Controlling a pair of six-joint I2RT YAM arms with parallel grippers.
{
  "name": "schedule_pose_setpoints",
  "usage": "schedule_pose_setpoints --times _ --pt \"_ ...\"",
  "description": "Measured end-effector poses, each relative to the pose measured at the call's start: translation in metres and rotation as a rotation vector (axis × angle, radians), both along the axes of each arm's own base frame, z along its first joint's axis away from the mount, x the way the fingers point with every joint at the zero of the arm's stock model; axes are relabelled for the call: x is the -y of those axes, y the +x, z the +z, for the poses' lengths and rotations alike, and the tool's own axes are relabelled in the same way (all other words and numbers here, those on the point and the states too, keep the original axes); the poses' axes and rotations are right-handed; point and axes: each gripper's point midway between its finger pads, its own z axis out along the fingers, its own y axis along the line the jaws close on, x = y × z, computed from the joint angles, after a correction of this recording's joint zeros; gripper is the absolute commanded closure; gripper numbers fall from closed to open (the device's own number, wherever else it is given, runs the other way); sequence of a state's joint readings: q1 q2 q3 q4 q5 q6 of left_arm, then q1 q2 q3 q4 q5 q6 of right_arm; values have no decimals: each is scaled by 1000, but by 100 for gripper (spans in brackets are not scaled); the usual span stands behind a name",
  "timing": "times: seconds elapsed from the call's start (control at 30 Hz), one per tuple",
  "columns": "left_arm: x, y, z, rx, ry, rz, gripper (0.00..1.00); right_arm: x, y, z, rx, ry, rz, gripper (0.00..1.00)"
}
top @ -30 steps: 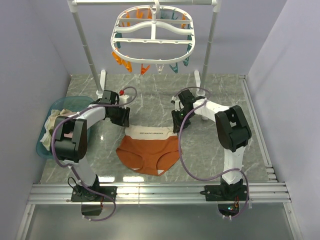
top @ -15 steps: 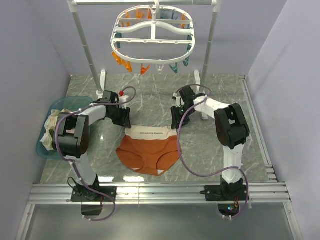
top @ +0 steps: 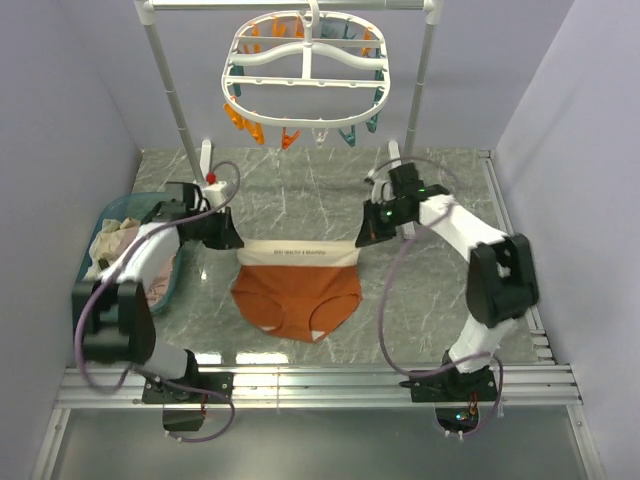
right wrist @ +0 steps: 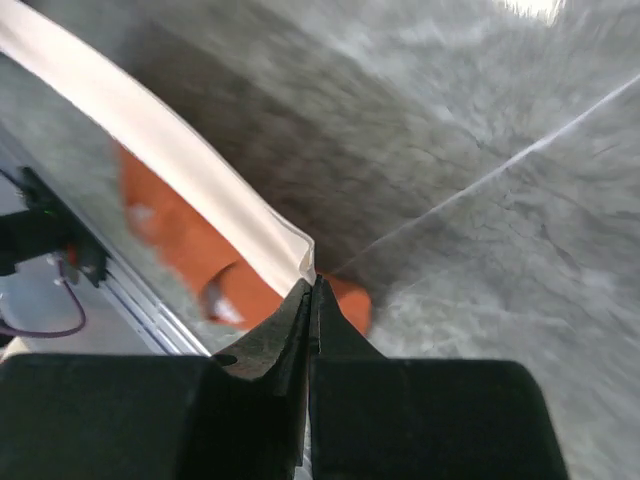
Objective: Clip the underwear to the hanger
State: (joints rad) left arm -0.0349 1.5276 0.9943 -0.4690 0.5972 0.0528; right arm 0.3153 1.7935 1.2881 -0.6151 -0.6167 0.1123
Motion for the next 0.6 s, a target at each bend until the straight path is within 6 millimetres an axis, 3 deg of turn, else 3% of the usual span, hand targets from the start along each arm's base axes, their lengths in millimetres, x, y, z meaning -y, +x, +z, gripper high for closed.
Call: schedule_pose_setpoints --times 0.2,0.3,0.4,0.6 --pt "16 -37 119 416 -99 -120 100 9 -9 121 350 130 9 100" --pt "21 -58 157 578 -111 -175 100 10 -22 154 460 159 37 100" --pt "23 -72 170 647 -100 -222 100 14 -33 167 522 163 67 100" --pt "23 -107 166 641 -79 -282 100 25 -79 167 569 147 136 100"
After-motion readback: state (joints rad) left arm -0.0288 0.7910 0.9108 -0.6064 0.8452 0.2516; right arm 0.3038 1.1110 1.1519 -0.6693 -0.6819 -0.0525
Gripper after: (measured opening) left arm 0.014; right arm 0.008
